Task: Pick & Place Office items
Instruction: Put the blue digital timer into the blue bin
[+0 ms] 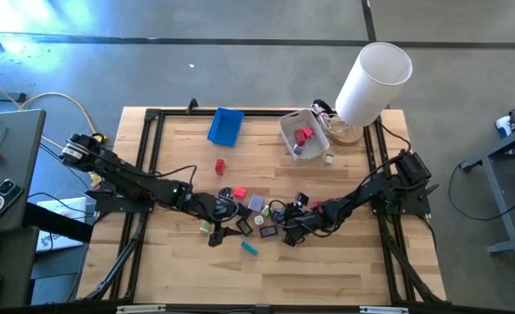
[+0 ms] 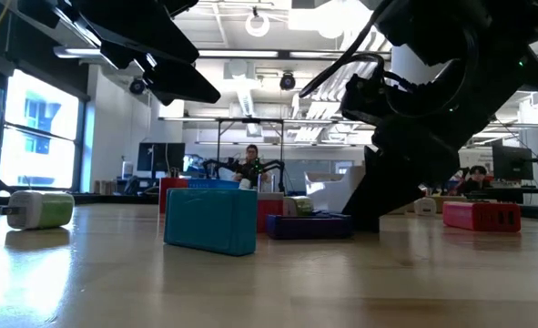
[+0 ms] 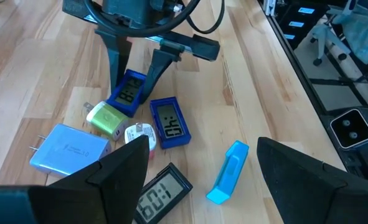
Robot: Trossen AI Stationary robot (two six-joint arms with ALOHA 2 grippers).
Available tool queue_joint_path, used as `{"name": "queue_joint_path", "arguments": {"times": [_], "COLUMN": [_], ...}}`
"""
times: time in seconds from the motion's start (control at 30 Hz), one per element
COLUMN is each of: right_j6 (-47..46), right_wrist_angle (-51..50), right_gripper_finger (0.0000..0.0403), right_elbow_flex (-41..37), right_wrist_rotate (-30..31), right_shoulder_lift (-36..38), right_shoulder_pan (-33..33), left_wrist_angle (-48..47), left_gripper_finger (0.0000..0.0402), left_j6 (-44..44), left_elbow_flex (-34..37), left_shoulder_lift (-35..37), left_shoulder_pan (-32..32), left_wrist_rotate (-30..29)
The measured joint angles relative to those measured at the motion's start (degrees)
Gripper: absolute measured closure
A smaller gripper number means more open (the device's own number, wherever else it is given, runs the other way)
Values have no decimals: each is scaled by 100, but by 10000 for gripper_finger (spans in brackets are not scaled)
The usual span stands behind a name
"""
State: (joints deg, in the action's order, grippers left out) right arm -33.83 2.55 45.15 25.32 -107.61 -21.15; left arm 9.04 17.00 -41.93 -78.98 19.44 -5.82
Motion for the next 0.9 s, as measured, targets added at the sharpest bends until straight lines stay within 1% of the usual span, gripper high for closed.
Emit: {"name": "queue_joint_path", "arguments": {"times": [0.3, 0.53, 0.6, 0.77, 0.9], "right_j6": [-28, 268, 402, 606, 992], "right_wrist_angle": [24, -296, -465, -662, -607], "right_gripper_finger": [265, 265, 265, 265, 265], "right_elbow_flex": [21, -2, -21, -1, 5], "right_wrist_rotate": [-126, -208, -144, 325, 676], "right_shoulder_lift": [61, 587, 786, 1236, 1479], "right_shoulder_pan": [-2, -13, -17, -37, -86], "left_wrist_angle": [0, 170, 292, 428, 475], "left_gripper_finger": [111, 111, 111, 111, 111], "left_j6": [89, 106, 270, 875, 1373], "left_elbow_flex": [0, 0, 2, 2, 2], "left_shoulder_lift": [0, 0, 0, 0, 0], "left_shoulder_pan": [0, -32, -51, -61, -79], "left_wrist_rotate": [-2, -46, -46, -46, -44]}}
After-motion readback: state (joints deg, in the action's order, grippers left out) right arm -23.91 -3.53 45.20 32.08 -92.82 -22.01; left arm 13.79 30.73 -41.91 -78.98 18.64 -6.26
